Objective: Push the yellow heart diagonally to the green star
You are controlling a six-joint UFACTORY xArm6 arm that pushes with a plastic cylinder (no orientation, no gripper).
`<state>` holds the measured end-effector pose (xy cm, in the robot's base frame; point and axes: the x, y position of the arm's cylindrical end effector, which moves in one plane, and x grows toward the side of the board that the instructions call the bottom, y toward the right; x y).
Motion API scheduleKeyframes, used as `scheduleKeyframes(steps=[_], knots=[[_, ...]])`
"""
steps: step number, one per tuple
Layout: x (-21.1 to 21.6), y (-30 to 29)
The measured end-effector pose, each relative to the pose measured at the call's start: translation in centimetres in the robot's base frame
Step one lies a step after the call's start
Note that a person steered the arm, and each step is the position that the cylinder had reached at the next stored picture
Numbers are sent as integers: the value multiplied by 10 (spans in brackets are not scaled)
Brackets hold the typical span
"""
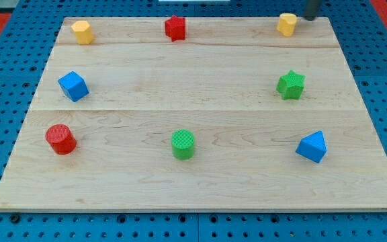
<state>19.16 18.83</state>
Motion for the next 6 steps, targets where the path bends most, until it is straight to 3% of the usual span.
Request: scheduleKeyframes(steps=[2, 3, 4, 5, 6], knots=[[2, -269], [0, -369], [0, -396], [7, -470], [27, -487]])
